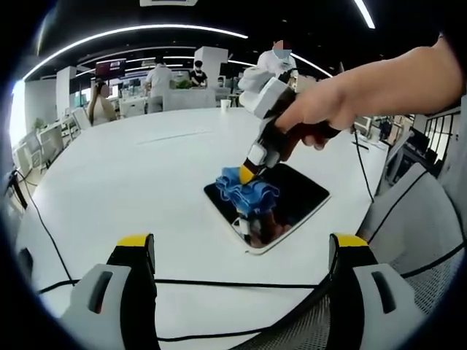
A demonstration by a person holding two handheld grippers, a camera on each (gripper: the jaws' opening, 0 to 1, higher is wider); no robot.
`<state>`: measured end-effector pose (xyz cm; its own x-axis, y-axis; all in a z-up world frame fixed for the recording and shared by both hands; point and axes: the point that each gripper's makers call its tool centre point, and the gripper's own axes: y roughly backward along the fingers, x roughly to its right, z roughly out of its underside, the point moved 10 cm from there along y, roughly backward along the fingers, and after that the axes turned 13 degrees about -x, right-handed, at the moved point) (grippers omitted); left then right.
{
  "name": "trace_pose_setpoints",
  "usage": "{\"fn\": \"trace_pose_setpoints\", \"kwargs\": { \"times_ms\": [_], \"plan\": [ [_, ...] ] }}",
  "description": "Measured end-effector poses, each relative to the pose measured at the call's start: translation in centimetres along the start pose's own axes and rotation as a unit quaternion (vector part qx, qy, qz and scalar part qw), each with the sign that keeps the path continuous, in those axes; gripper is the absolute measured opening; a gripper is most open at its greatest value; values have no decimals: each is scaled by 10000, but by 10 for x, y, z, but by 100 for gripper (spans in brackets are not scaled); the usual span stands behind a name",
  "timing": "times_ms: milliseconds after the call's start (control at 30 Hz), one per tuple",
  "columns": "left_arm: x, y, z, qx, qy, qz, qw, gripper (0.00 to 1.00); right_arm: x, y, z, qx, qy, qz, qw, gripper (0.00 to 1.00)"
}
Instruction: Wipe the mirror surface with the cleaning cloth until all visible marks leave the cleaned area.
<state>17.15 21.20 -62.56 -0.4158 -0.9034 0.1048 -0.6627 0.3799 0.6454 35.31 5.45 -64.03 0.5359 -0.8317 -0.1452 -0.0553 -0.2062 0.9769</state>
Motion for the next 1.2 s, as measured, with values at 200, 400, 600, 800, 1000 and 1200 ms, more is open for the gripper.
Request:
{"fn": "trace_pose_setpoints", "kwargs": {
  "times_ms": [200, 400, 600, 800, 1000, 1200],
  "plan": [
    [1, 2, -1, 21, -9, -25, 10000, 99, -4, -1, 9, 24, -42, -40, 10000, 0],
    [1, 3, -1, 36, -14, -40, 10000, 99, -4, -6, 15, 40, -91, -74, 9999, 0],
    [2, 4, -1, 44, -22, -58, 10000, 99, -7, -8, 24, 65, -135, -107, 9998, 0],
    [1, 4, -1, 42, -26, -72, 10000, 99, -10, -8, 34, 93, -189, -149, 9997, 0],
    [1, 4, -1, 49, -32, -75, 10000, 99, -16, -4, 49, 95, -226, -206, 9995, 0],
    [2, 4, -1, 40, -65, -66, 9999, 99, -19, -3, 61, 118, -303, -289, 9991, 0]
  ]
}}
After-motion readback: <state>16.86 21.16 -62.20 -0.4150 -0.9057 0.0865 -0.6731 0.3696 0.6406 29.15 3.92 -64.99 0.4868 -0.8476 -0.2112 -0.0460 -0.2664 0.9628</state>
